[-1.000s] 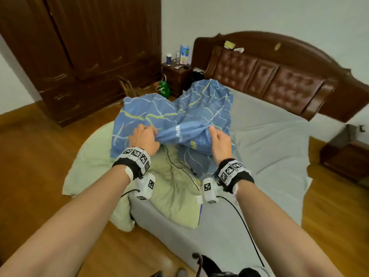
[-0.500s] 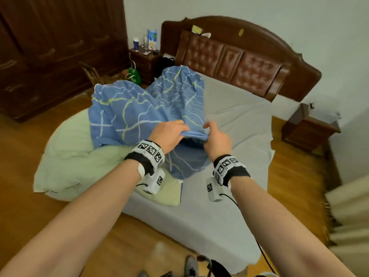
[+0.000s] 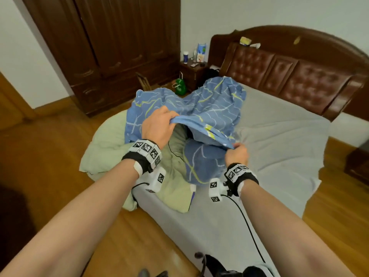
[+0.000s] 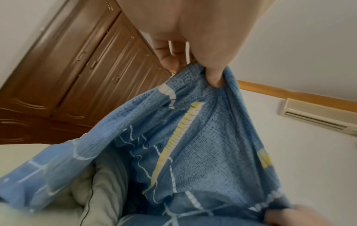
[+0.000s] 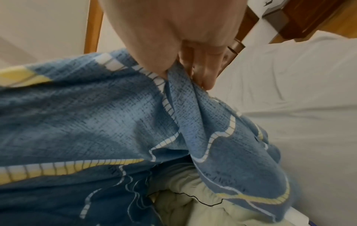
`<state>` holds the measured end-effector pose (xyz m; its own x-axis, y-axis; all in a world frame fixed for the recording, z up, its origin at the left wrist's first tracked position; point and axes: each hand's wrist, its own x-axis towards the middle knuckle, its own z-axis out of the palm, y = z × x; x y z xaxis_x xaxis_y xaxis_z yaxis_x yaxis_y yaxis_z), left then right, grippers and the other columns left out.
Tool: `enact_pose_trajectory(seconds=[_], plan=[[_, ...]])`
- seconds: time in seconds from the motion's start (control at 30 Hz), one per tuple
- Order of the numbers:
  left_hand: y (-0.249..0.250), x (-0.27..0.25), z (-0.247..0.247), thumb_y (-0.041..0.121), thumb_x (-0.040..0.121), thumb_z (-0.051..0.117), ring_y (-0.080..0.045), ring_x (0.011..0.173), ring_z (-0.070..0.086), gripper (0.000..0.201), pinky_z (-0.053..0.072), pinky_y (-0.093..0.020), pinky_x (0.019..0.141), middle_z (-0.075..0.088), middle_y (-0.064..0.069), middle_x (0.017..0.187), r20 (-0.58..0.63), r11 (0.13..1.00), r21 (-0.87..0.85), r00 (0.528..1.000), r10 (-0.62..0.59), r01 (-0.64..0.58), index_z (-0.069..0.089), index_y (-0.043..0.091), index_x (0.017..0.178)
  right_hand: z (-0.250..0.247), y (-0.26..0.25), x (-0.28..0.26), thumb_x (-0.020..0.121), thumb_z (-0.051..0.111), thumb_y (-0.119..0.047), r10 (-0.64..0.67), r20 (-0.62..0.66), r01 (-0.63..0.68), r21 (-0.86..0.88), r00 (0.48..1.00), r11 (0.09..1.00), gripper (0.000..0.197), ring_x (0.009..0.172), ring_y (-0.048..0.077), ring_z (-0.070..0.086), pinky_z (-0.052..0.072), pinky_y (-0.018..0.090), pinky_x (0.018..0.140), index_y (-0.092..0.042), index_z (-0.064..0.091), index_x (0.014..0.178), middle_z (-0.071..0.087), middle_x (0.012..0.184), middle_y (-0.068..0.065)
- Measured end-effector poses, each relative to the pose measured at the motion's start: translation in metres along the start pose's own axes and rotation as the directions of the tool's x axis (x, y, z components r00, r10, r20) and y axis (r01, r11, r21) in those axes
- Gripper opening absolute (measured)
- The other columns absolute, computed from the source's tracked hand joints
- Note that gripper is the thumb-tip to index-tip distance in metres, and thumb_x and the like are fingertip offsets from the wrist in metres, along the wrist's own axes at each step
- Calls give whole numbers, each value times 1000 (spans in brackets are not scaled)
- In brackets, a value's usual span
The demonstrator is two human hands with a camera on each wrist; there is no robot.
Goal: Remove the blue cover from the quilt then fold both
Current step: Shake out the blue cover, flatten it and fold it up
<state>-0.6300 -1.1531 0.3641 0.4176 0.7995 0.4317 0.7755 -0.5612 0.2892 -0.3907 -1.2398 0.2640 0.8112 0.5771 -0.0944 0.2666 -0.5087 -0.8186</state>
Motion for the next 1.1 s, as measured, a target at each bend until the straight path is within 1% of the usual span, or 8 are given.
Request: enact_pose_trajectory(seconds=[0.13,0.23,0.37,0.47,0.6,0.73,0.93,1.1], plan=[[25,-20,19,32,95,53,-24,84,56,22,48,-40,64,49,-3,110,-25,954,-111,959,-281,277,57,22,113,-32,8,7,77,40,4,-230,-3,230,63,973,971,33,88,39,61,43,36,74,-3,65,99,68,93,21],[46,-33,34,39,93,51,-30,76,58,29,48,-40,71,61,-7,83,167,887,-117,889,-425,446,58,14,81,-62,2,3,71,38,-12,-467,65,461,84,882,883,20,70,31,51,36,36,63,-11,58,77,59,68,7],[84,-61,58,50,87,59,-13,76,64,33,50,-31,80,68,4,73,603,943,-219,794,-72,252,76,21,85,-97,-22,-19,77,52,-17,-635,146,622,130,759,773,11,57,14,40,36,32,59,-26,49,71,46,57,-8],[111,-88,82,54,72,75,-16,121,53,82,43,-35,103,56,1,133,574,853,-479,809,124,209,44,21,140,-106,-25,-41,75,57,-18,-647,285,642,123,707,756,9,49,6,41,38,28,56,-25,56,81,51,53,-11],[135,-117,111,35,89,67,-26,117,53,44,42,-35,96,58,-11,125,412,830,-537,906,99,153,57,7,120,-106,-22,-64,70,57,-26,-616,427,657,67,662,751,16,54,21,50,45,34,62,-33,60,84,62,63,5],[141,-138,103,39,95,57,-18,69,52,31,40,-31,64,57,2,71,452,725,-616,892,5,308,53,12,80,-117,-18,-74,82,73,-13,-642,347,604,224,684,765,14,53,12,45,41,23,58,-20,68,93,52,58,4],[123,-150,81,35,95,55,-31,95,67,22,56,-50,85,70,-12,101,494,364,-794,866,-82,487,65,18,104,-112,37,-82,70,82,-48,-257,484,149,250,837,957,89,115,13,57,47,31,92,-25,36,143,57,128,2],[151,-158,64,14,103,44,-15,80,63,14,58,-25,64,64,-10,93,558,160,-795,809,-187,585,55,8,109,-107,98,-89,88,72,-17,-140,822,-64,209,552,976,24,81,11,69,50,31,86,-15,66,111,74,95,1]])
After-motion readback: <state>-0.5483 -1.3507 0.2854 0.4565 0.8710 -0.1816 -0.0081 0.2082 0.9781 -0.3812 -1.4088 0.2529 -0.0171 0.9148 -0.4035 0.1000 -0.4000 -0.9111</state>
